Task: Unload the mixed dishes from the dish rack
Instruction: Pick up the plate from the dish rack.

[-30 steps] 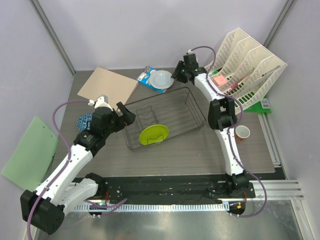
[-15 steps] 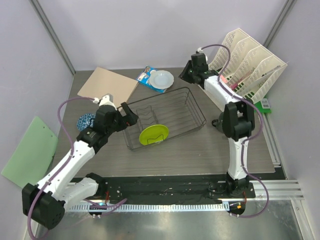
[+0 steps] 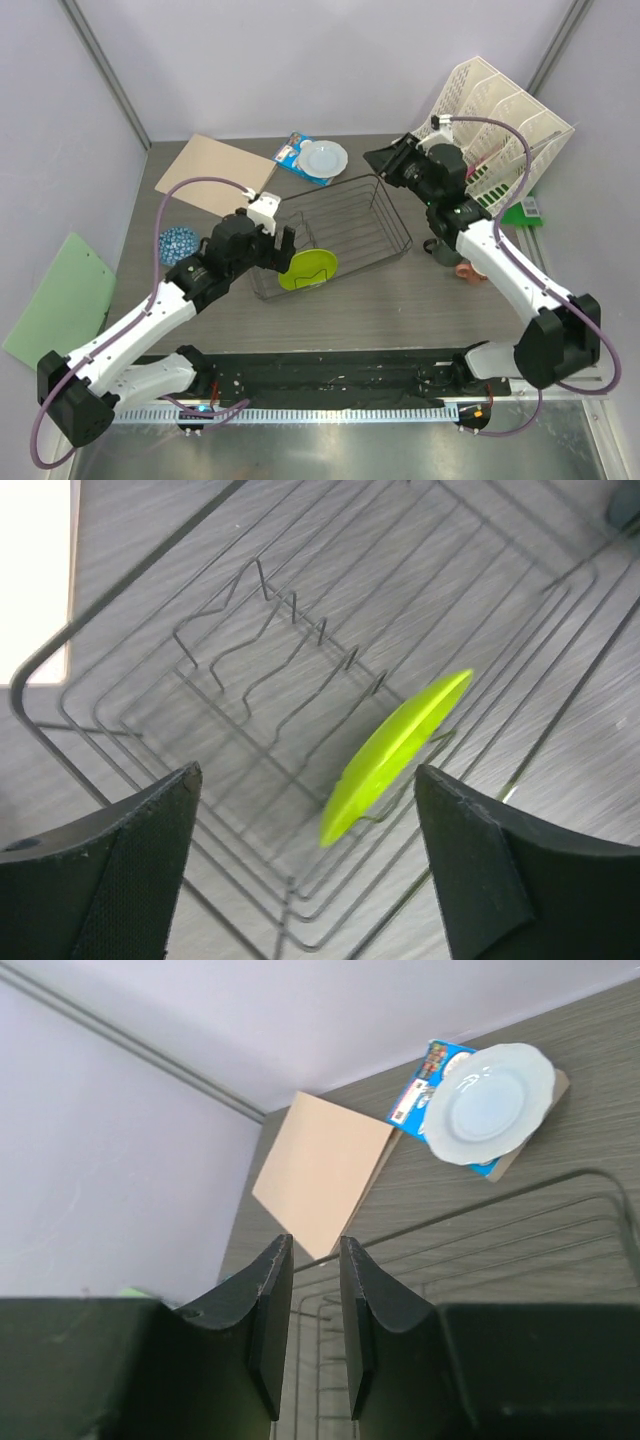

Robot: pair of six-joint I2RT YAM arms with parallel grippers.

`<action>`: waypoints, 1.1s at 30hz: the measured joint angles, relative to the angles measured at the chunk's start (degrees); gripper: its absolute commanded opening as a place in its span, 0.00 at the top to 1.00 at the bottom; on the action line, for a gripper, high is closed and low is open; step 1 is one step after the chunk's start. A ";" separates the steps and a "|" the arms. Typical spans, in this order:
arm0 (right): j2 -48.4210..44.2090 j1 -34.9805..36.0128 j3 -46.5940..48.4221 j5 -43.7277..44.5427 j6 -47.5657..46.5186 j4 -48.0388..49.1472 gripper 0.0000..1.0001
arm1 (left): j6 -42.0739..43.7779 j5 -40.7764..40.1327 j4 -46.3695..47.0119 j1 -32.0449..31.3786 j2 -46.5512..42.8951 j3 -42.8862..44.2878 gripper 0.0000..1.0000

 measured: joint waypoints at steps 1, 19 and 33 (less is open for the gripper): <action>-1.97 0.42 -1.57 -0.09 0.42 0.46 0.68 | 1.92 0.46 0.57 0.00 -0.42 -0.81 0.27; -20.13 2.08 -16.15 -1.95 4.15 -1.38 0.69 | 19.58 11.63 11.58 0.11 3.82 -6.95 0.47; -21.29 2.08 -20.59 -1.97 5.20 -1.79 0.69 | 20.55 14.01 12.83 0.11 9.16 -7.91 0.78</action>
